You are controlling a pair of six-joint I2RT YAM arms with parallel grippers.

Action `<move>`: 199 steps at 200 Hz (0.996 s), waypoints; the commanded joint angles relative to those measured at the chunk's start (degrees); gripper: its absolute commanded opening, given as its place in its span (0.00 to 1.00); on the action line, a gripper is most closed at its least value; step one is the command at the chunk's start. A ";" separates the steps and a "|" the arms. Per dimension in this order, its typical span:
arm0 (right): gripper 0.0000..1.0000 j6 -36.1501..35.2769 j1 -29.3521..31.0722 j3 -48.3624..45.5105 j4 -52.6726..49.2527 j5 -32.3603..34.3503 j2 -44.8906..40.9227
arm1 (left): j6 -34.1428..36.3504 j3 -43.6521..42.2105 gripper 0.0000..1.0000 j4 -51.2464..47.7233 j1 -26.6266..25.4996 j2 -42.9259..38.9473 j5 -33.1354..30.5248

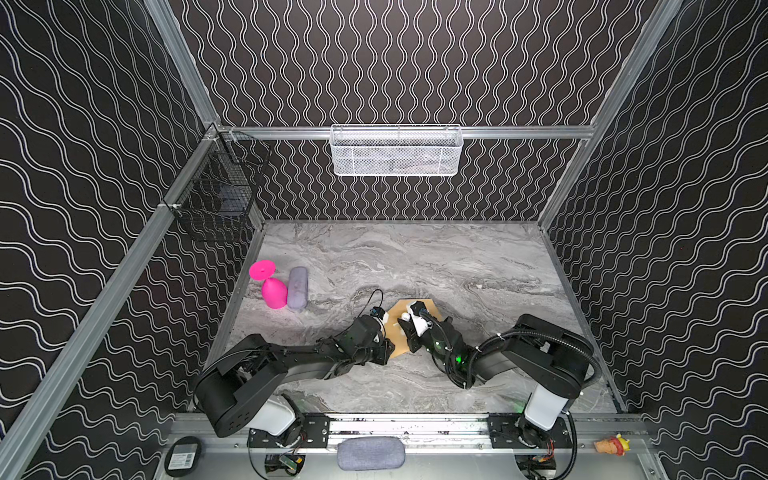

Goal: Place the letter into the envelope and seal it

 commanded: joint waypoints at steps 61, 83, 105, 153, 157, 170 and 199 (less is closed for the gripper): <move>0.00 0.69 -7.78 -5.74 -0.44 6.64 -1.77 | -1.29 -0.84 0.31 -11.97 -0.15 1.03 0.44; 0.00 0.38 -9.76 -6.53 -0.47 8.47 -2.30 | -1.38 -1.02 0.31 -11.76 -0.15 1.04 0.48; 0.00 0.40 -11.59 -6.45 -1.39 9.57 -2.78 | -1.33 -1.06 0.31 -11.46 -0.24 1.55 0.66; 0.00 0.45 -14.75 -6.33 -2.98 10.17 -4.32 | -1.27 -1.10 0.31 -11.41 -0.50 1.45 0.53; 0.00 0.35 -14.85 -6.34 -2.98 10.09 -4.45 | -1.28 -1.11 0.31 -11.35 -0.50 1.45 0.59; 0.00 -0.01 -15.03 -6.27 -3.15 9.52 -4.93 | -1.21 -1.19 0.31 -11.20 -0.50 1.45 0.66; 0.00 -2.25 -14.86 -6.24 -3.31 4.32 -9.67 | -1.04 -1.02 0.30 -11.03 -0.50 1.81 0.88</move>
